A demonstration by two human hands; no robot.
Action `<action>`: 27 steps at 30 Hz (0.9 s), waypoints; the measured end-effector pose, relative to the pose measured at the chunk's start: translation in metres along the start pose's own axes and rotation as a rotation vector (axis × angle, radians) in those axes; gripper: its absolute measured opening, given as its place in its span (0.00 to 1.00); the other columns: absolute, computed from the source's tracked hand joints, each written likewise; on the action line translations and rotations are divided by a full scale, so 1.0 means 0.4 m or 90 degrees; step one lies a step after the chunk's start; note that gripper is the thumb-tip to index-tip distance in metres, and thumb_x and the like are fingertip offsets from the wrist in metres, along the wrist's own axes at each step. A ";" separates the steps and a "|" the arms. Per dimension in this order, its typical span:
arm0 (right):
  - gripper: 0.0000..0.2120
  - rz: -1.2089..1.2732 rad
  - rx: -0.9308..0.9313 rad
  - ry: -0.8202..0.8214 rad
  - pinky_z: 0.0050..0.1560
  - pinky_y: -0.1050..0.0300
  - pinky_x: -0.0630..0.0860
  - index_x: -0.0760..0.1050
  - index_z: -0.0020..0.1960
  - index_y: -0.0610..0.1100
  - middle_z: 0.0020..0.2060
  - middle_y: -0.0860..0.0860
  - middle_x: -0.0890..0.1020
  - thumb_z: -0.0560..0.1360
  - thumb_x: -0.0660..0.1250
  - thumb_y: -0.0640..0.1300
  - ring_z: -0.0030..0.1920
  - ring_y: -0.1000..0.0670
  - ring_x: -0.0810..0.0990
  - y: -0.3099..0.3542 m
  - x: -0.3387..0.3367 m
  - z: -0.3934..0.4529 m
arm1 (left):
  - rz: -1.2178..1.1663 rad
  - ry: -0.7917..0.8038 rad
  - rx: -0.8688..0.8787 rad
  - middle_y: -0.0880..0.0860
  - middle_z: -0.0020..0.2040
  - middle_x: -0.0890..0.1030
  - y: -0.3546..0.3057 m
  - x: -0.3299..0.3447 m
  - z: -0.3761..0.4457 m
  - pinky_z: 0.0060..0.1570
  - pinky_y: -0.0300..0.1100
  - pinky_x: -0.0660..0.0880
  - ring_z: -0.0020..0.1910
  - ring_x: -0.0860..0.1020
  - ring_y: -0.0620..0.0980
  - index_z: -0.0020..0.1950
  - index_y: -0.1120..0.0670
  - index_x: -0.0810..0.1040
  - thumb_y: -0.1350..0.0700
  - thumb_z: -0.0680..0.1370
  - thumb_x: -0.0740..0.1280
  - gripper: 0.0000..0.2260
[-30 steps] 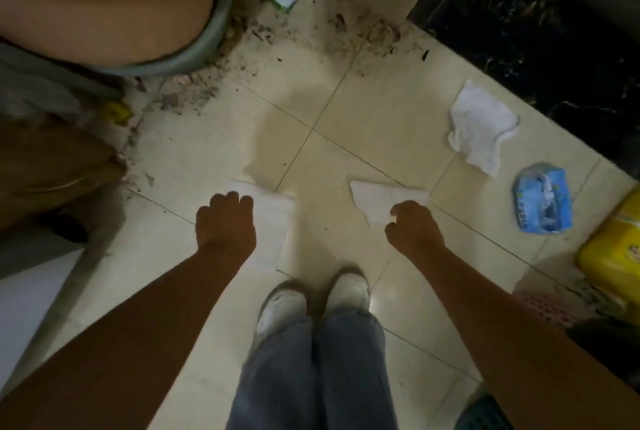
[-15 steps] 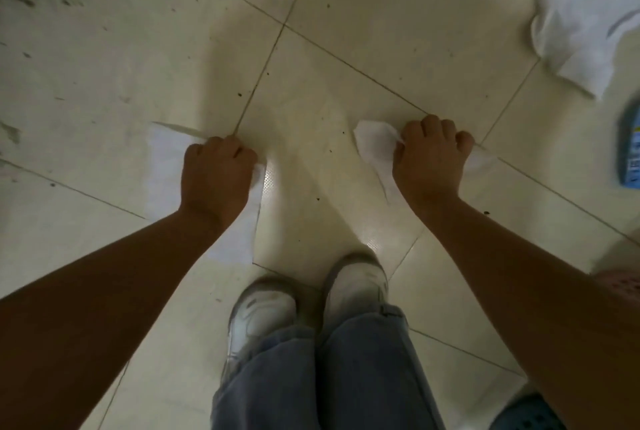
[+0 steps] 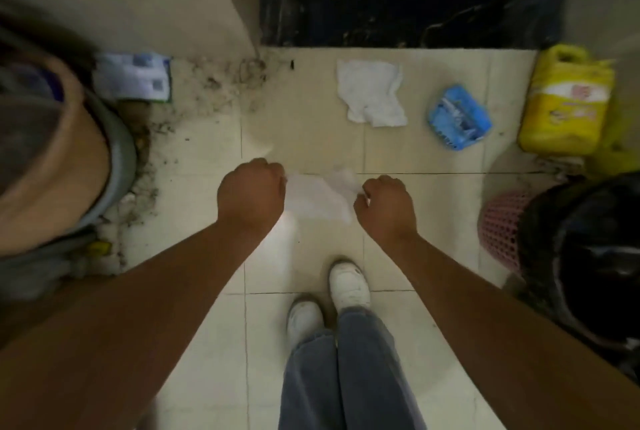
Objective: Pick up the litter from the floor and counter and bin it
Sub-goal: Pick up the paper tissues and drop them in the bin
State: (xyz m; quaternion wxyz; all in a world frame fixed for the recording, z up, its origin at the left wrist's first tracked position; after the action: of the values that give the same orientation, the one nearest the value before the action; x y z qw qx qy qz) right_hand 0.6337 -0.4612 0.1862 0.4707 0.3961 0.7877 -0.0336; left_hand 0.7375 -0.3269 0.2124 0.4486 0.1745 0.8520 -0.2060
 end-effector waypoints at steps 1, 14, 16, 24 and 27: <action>0.10 0.041 0.006 -0.021 0.45 0.50 0.71 0.77 0.47 0.31 0.47 0.33 0.79 0.75 0.61 0.37 0.51 0.38 0.77 -0.007 -0.053 -0.018 | 0.004 0.010 0.004 0.61 0.53 0.79 -0.049 -0.044 -0.001 0.50 0.47 0.74 0.53 0.78 0.60 0.56 0.60 0.79 0.59 0.81 0.56 0.13; 0.15 0.269 0.324 -0.181 0.60 0.59 0.70 0.77 0.60 0.36 0.60 0.38 0.80 0.77 0.58 0.32 0.61 0.41 0.77 -0.547 -0.469 -0.644 | -0.070 0.116 0.332 0.60 0.46 0.81 -0.791 -0.136 -0.339 0.46 0.47 0.71 0.50 0.78 0.58 0.49 0.61 0.79 0.58 0.80 0.59 0.10; 0.15 0.293 0.385 -0.173 0.61 0.59 0.71 0.79 0.58 0.36 0.58 0.38 0.81 0.76 0.59 0.29 0.59 0.40 0.79 -0.658 -0.453 -0.782 | -0.073 0.148 0.355 0.53 0.33 0.74 -0.891 -0.095 -0.420 0.37 0.42 0.64 0.43 0.74 0.56 0.38 0.58 0.75 0.59 0.80 0.60 0.12; 0.14 0.468 0.628 -0.294 0.58 0.51 0.74 0.79 0.56 0.33 0.56 0.33 0.81 0.76 0.58 0.31 0.57 0.37 0.79 -1.061 -0.380 -1.082 | -0.113 0.239 0.348 0.62 0.50 0.82 -1.255 0.100 -0.608 0.43 0.43 0.72 0.47 0.79 0.57 0.53 0.63 0.78 0.60 0.81 0.60 0.10; 0.15 0.488 0.667 -0.252 0.58 0.53 0.71 0.77 0.59 0.36 0.59 0.36 0.80 0.76 0.58 0.32 0.60 0.39 0.77 -1.145 -0.323 -1.090 | -0.106 0.275 0.304 0.62 0.52 0.82 -1.357 0.178 -0.634 0.51 0.48 0.76 0.51 0.79 0.59 0.54 0.63 0.78 0.59 0.81 0.60 0.10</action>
State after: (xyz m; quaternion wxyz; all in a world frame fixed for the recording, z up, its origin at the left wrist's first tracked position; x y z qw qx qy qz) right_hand 0.0531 -0.6657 0.3807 0.3304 0.8094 0.3707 -0.3134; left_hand 0.2618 -0.6538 0.3884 0.1858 0.2443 0.8662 -0.3943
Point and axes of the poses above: each hand's wrist, its own z-axis towards the middle knuckle, its own x-axis out of the palm, y = z × x, the point moved 2 cm from there along z, towards the middle knuckle
